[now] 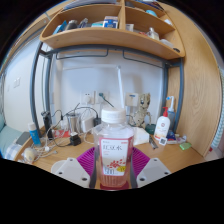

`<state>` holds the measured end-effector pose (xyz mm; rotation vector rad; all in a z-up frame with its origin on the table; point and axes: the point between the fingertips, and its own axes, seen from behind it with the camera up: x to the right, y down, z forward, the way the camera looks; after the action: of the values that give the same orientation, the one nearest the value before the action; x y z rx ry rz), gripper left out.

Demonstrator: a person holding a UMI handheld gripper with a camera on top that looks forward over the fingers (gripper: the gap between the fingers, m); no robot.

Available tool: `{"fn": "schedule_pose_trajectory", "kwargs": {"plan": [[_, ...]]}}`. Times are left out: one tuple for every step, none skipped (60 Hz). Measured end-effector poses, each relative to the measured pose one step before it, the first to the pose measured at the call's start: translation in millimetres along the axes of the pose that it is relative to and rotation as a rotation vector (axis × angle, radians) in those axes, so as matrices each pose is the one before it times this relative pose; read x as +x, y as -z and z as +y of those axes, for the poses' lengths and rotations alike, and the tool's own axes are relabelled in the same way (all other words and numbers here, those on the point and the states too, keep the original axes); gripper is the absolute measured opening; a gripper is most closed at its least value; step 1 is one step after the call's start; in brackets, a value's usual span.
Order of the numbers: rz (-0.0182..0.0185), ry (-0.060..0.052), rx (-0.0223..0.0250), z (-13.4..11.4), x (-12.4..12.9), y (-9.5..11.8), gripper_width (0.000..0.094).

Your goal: Pour water

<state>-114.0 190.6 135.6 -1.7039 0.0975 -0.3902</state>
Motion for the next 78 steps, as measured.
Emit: {"fn": "schedule_pose_trajectory", "kwargs": {"plan": [[-0.00249, 0.0039, 0.00381, 2.1, 0.18, -1.95, 0.048], [0.00093, 0.0023, 0.00168, 2.49, 0.67, -1.79, 0.0478], [0.00127, -0.0012, 0.00034, 2.73, 0.74, -1.68, 0.0477], [-0.00208, -0.0043, 0.00199, 2.28, -0.42, -1.46, 0.0479], [-0.00643, -0.0049, 0.00492, 1.86, -1.11, -1.3, 0.0478], [-0.00806, -0.0046, 0.00889, 1.67, -0.66, -1.78, 0.0487], [-0.00553, -0.005, 0.00579, 2.62, -0.46, -1.26, 0.0487], [-0.00393, -0.0047, 0.00376, 3.0, -0.37, -1.45, 0.0486], [-0.00513, -0.0043, -0.00035, 3.74, -0.72, -1.41, 0.0491], [-0.00653, -0.0046, -0.00479, 6.04, -1.06, -0.69, 0.0494], [-0.00639, -0.003, -0.00952, 5.19, -0.9, -1.25, 0.0492], [-0.00281, -0.0012, -0.01235, 6.0, -0.16, -1.26, 0.051], [-0.00133, 0.0004, 0.01066, -0.49, 0.44, 0.13, 0.0502], [-0.00133, -0.004, 0.02175, -2.88, 0.05, -0.76, 0.05], [-0.00175, -0.0048, 0.00483, 0.97, 0.67, -0.88, 0.0499], [-0.00181, -0.004, -0.00598, 2.61, 0.71, 0.51, 0.051], [-0.0022, -0.0022, 0.01222, -2.34, 0.42, 0.21, 0.0513], [0.00152, -0.0022, 0.00355, 1.24, 0.34, -1.85, 0.0527], [0.00018, 0.0018, 0.0002, 0.55, 1.06, 1.31, 0.0532], [-0.00156, 0.0041, 0.0019, -0.63, 0.37, 0.92, 0.0538], [-0.00197, 0.0034, 0.0005, 0.12, 0.03, 0.53, 0.0553], [-0.00133, 0.0028, 0.00076, -0.31, -0.07, 0.69, 0.0559], [-0.00012, 0.0004, 0.00052, -0.19, -0.05, 0.43, 0.0568], [0.00096, -0.0007, 0.0015, -0.23, 0.09, 0.4, 0.0578], [0.00195, -0.0005, 0.00092, -0.5, 0.4, 0.18, 0.0584], [0.00196, -0.0009, -0.00118, 0.13, 0.0, 0.06, 0.0589], [0.0012, -0.0003, -0.00248, 0.07, -0.28, 0.34, 0.0593], [0.00153, 0.0007, -0.00474, 0.08, 0.06, 0.22, 0.06], [0.00197, -0.0007, -0.01028, 1.59, 0.0, -0.15, 0.0611], [-0.00161, -0.0022, -0.01727, 3.36, -0.83, -0.23, 0.0634], [-0.00054, -0.002, -0.01906, 3.62, -0.3, -0.1, 0.0674], [-0.00233, -0.0016, -0.01698, 3.17, -0.7, 0.05, 0.0713], [-0.0029, 0.0001, -0.01178, 2.28, -0.59, 0.37, 0.0769], [-0.00405, 0.0031, -0.00768, 1.31, -0.92, 0.94, 0.0814], [-0.00349, 0.0035, -0.00526, 0.88, -0.45, 1.2, 0.084], [-0.002, 0.0021, -0.00383, 0.52, -0.16, 1.54, 0.085], [-0.00186, 0.0018, -0.00431, 0.63, -0.08, 1.92, 0.0849], [-0.00078, 0.0007, -0.00643, 1.05, 0.3, 2.14, 0.0848], [-0.00142, 0.0008, -0.00766, 0.79, -0.27, 2.86, 0.0847], [-0.00258, -0.0032, -0.00021, 3.08, -0.43, 2.07, 0.085], [-0.00254, -0.0018, -0.00328, 0.27, -0.17, 3.47, 0.0848], [-0.00215, -0.0023, -0.00384, 0.46, 0.06, 3.67, 0.0848], [-0.00165, -0.0019, -0.00589, 0.98, 0.75, 3.96, 0.0847], [-0.00172, -0.0026, -0.00898, 1.42, 0.47, 4.35, 0.0845], [-0.00306, -0.0022, -0.01376, 0.53, -0.72, 6.64, 0.0844], [-0.00588, -0.0017, -0.01156, 2.49, 0.82, 4.41, 0.0844], [-0.00553, 0.0004, -0.01278, 1.61, -0.12, 4.81, 0.0845], [-0.00405, 0.0027, -0.01071, 1.12, 0.24, 5.01, 0.0845], [-0.00217, 0.0044, -0.00929, 0.31, 0.66, 5.49, 0.0842], [-0.00155, 0.0048, -0.00944, -0.14, 1.18, 5.76, 0.0841], [-0.00273, 0.0048, -0.00974, -0.11, 0.76, 5.91, 0.0842], [-0.00412, 0.0059, -0.01368, -2.02, 0.39, 7.79, 0.0838], [-0.00605, 0.0045, -0.01184, -0.53, 0.85, 6.72, 0.0837], [-0.00661, 0.0024, -0.0124, -0.19, 0.27, 5.75, 0.0836], [-0.00636, 0.0005, -0.01277, -0.29, 0.24, 6.14, 0.0837], [-0.00525, 0.0009, -0.01201, -0.45, 0.68, 5.87, 0.0838], [-0.00301, 0.0015, -0.01392, -1.14, 0.5, 6.99, 0.0837], [-0.00215, -0.0005, -0.01171, -0.97, 0.91, 5.85, 0.0836], [0.00013, 0.0004, -0.00876, -0.64, 1.63, 6.16, 0.0834], [0.00295, 0.0009, -0.00867, -1.83, 1.83, 6.0, 0.0837], [0.00401, 0.0011, -0.00568, -1.54, 2.25, 5.91, 0.0837], [0.00443, -0.0002, -0.00326, -1.7, 2.34, 5.87, 0.0835], [0.0047, -0.0006, -0.00003, -1.96, 2.05, 6.12, 0.0835], [0.00373, -0.0023, 0.0028, -2.68, 1.96, 5.14, 0.0832], [0.00307, -0.0031, 0.00623, -2.96, 1.64, 5.02, 0.0829], [0.00322, -0.0045, 0.00382, -5.81, 0.86, 5.64, 0.0831], [0.00155, -0.0049, 0.00884, -3.8, 1.45, 5.33, 0.0831], [0.00144, -0.0061, 0.00747, -3.72, 0.94, 4.89, 0.0827], [0.00108, -0.0061, 0.00801, -3.54, 0.75, 4.69, 0.0827], [0.00102, -0.0053, 0.00724, -3.46, 0.71, 4.5, 0.0825], [0.00241, -0.0018, 0.00231, -4.15, 0.31, 3.36, 0.0825], [0.00212, 0.0027, -0.00014, -2.02, 0.65, 2.78, 0.0823], [-0.00044, 0.0024, -0.0002, -1.38, 0.29, 2.91, 0.0823], [-0.0021, 0.0009, 0.00134, -1.22, -0.45, 2.54, 0.0825], [-0.00234, -0.0011, 0.00231, -1.23, -0.49, 2.52, 0.0825], [-0.0023, -0.0032, 0.00086, -2.62, -0.62, 4.24, 0.0823], [-0.0001, -0.0046, 0.00262, -1.33, -0.3, 2.3, 0.0821], [0.00235, -0.0036, 0.00256, -1.23, 0.32, 2.05, 0.0825]]}}
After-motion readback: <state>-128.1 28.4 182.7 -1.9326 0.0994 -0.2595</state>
